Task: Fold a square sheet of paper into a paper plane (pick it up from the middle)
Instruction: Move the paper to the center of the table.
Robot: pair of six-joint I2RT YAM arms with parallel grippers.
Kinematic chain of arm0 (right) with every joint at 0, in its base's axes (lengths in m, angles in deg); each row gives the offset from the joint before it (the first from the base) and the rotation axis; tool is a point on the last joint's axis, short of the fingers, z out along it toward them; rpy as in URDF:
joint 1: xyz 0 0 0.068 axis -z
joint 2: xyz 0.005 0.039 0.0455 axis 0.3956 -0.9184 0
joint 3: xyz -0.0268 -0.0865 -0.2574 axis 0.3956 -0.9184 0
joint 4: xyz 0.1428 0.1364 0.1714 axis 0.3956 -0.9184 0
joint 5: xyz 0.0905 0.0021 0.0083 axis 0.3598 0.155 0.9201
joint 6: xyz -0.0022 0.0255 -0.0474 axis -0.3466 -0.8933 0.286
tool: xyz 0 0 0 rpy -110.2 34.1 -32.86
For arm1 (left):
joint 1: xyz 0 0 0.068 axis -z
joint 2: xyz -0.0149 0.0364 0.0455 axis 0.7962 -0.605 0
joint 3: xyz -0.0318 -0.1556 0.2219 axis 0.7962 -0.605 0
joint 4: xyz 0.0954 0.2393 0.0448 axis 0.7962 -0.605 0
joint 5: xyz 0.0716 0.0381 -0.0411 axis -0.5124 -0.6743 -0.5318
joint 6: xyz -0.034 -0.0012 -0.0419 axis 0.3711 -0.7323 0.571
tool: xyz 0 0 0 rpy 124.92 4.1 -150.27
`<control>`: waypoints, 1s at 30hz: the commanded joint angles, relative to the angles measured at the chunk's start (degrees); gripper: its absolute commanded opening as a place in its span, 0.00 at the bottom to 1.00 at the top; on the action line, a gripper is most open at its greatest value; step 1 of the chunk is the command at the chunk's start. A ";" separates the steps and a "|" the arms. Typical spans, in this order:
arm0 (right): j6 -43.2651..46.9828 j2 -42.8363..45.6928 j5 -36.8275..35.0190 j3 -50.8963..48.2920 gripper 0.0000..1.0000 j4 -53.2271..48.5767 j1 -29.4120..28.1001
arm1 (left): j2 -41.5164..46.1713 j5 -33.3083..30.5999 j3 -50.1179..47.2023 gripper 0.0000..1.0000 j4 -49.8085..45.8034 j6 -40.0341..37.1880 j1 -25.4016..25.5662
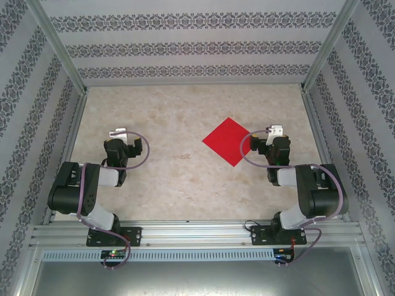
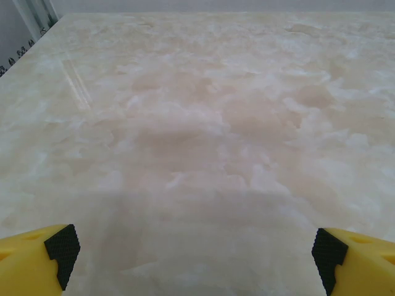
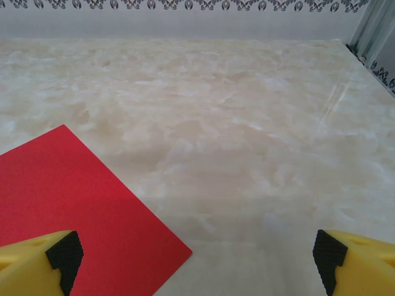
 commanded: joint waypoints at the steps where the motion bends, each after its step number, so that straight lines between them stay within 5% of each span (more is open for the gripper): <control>1: -0.44 0.72 0.68 1.14 0.98 0.38 0.09 | 0.46 0.44 0.89 1.00 0.03 -0.94 -0.38; 30: 1.11 1.34 2.09 -0.41 0.98 2.74 -0.77 | 1.25 2.76 -0.43 1.00 1.71 -1.28 -0.81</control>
